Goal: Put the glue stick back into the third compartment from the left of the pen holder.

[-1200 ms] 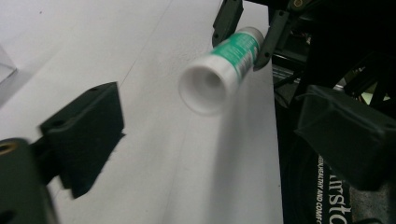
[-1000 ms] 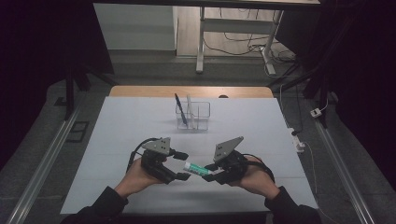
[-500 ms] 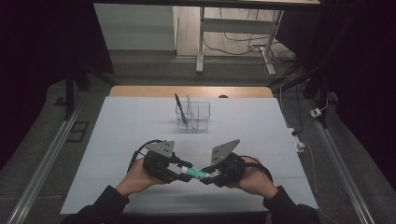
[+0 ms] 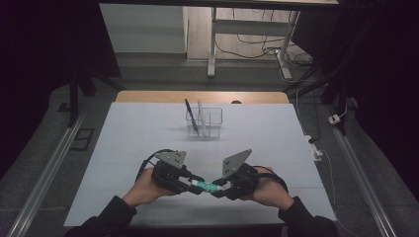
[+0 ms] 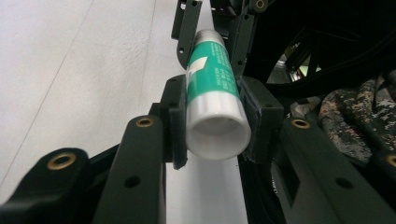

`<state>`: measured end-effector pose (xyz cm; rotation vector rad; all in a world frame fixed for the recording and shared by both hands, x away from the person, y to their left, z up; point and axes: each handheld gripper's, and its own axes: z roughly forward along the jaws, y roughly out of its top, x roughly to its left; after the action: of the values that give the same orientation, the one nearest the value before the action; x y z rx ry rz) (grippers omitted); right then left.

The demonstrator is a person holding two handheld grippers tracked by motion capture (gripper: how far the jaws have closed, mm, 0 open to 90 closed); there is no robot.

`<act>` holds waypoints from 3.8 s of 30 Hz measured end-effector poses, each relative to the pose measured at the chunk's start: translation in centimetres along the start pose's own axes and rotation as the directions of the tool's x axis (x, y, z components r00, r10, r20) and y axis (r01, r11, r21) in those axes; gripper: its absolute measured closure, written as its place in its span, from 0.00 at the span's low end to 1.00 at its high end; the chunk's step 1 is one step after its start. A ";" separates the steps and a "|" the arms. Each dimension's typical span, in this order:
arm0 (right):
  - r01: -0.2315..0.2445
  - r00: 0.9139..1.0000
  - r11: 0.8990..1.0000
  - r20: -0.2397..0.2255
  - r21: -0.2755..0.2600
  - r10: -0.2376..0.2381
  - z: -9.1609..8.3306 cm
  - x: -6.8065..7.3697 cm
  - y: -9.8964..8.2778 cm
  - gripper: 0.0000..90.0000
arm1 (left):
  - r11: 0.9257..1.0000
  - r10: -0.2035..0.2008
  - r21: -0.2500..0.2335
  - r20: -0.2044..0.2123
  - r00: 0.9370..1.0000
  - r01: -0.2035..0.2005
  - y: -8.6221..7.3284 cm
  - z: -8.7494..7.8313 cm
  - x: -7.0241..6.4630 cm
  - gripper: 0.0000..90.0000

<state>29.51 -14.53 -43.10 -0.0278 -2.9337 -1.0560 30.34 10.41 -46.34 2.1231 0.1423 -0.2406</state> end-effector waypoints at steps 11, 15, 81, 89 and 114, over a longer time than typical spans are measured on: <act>-0.018 0.999 0.997 0.037 -0.070 0.021 -0.6 -0.1 -0.1 0.57 | 0.997 -0.037 -0.067 0.000 0.999 0.037 -0.3 -0.7 0.2 0.72; -0.048 0.996 0.991 0.068 -0.125 0.057 -1.1 -0.2 -0.4 0.42 | 0.993 -0.046 -0.105 -0.013 0.999 0.045 -0.5 -1.2 0.2 0.72; -0.185 0.982 0.896 -0.040 -0.403 0.184 -3.3 -0.6 -1.1 0.73 | 0.958 -0.044 -0.285 -0.200 0.979 -0.015 -1.1 -2.8 -1.9 0.35; -0.233 0.962 0.908 0.052 -0.348 0.267 -3.7 -1.7 -1.4 0.73 | 0.979 -0.142 -0.190 -0.370 0.918 0.075 -1.6 -4.0 -3.0 0.08; -0.329 0.878 0.892 0.246 -0.311 0.410 -5.4 -6.0 -1.1 0.73 | 0.937 -0.347 -0.167 -0.554 0.756 0.308 -6.6 -7.6 -8.2 0.00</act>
<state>35.54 -18.90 -39.81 -0.8007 -2.8266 -1.4626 21.93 20.26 -45.92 2.0307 0.8802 0.2196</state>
